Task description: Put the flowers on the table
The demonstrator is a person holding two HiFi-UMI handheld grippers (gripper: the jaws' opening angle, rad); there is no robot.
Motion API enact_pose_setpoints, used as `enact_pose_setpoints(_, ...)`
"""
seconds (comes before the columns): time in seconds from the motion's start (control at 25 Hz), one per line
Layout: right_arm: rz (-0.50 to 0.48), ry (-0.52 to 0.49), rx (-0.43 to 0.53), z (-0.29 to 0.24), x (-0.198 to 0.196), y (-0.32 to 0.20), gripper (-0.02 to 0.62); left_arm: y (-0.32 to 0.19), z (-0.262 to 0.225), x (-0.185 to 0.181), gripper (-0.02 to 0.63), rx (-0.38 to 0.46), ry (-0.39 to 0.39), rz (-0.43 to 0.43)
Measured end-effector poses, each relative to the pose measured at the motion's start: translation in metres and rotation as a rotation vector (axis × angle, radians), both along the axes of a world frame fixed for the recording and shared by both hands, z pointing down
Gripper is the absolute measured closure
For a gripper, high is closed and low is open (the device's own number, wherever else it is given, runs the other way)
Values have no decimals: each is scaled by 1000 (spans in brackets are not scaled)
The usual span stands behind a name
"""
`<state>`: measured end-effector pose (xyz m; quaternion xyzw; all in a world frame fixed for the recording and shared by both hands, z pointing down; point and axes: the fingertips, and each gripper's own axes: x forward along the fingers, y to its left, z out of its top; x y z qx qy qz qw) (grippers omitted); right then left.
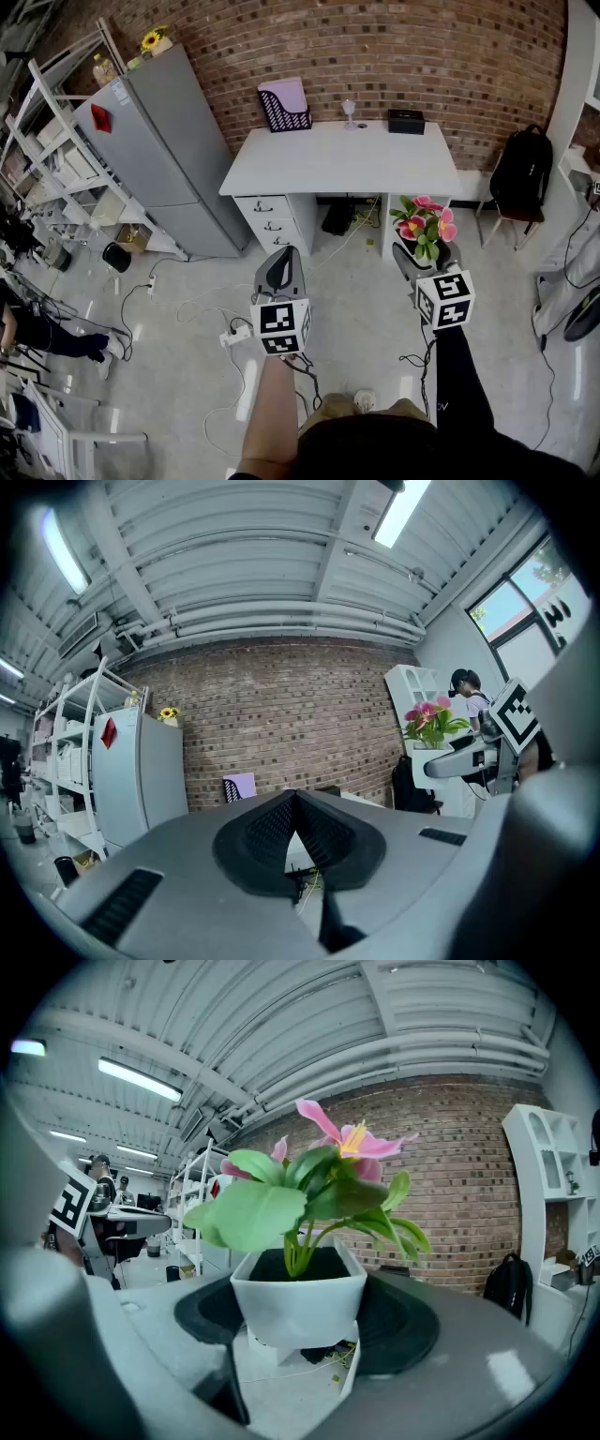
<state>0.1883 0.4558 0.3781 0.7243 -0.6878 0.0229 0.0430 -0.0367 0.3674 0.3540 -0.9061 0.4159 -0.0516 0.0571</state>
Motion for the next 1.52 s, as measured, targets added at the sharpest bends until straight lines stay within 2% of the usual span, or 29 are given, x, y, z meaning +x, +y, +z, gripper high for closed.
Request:
enact_pose_setpoints(0.4, -22, -23, 22, -1, -3, 1, 256, 3, -2, -3, 600, 3, -3, -16)
enact_pose_setpoints(0.6, -52, -25, 57, -5, -10, -12, 256, -9, -1, -8, 600, 6, -11, -26)
enact_pose_setpoints(0.84, -62, -50, 56, 0, -7, -43, 256, -37, 0, -9, 600, 16, -24, -17)
enact_pose_setpoints(1.12, -84, -48, 23, 19, 0, -117, 256, -108, 9, 2, 600, -4, -22, -15)
enact_pose_setpoints(1.52, -82, -16, 14, 7, 22, -266, 256, -259, 3, 29, 600, -6, -10, 10)
